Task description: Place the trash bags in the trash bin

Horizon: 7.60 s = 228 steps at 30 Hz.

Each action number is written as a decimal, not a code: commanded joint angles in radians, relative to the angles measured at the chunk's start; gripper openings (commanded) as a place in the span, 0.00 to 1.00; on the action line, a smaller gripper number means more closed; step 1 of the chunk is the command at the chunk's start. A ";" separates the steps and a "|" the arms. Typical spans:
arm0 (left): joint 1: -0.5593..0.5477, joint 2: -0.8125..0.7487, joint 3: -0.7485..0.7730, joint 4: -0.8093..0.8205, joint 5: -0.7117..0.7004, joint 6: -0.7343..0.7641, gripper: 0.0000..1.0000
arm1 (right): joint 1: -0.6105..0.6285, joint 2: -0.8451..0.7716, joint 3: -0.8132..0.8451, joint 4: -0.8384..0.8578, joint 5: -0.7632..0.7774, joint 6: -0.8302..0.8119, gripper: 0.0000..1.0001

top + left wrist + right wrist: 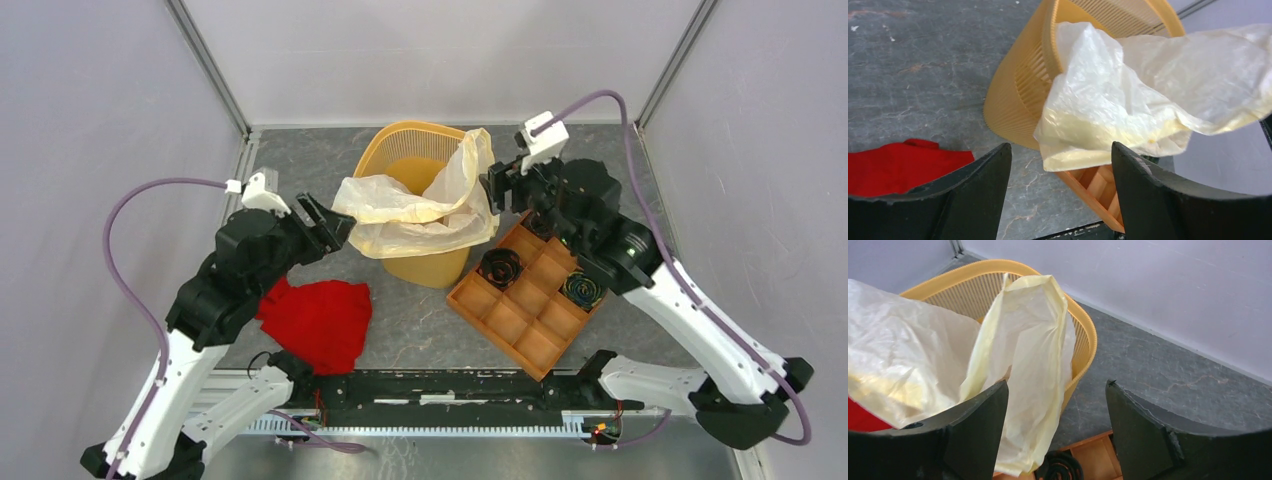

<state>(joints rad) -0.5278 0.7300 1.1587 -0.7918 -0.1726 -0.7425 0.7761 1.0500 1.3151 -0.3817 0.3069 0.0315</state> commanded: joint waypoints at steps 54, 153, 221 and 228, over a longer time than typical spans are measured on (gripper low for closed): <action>0.003 0.215 0.000 0.177 -0.173 0.091 0.11 | -0.404 0.222 -0.082 0.294 -0.258 0.158 0.00; 0.270 1.058 0.864 0.150 0.270 0.368 0.15 | -0.644 0.537 -0.254 0.931 -0.964 0.665 0.00; 0.414 0.391 -0.241 0.425 0.533 0.106 0.02 | -0.558 0.485 -0.146 0.581 -0.812 0.444 0.00; 0.390 0.497 -0.365 0.626 0.517 0.007 0.02 | -0.547 0.512 -0.190 0.612 -0.768 0.448 0.01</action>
<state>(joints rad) -0.1257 1.1790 0.8360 -0.3229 0.3275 -0.6456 0.2211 1.5551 1.1450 0.1673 -0.4950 0.4747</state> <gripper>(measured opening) 0.029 0.010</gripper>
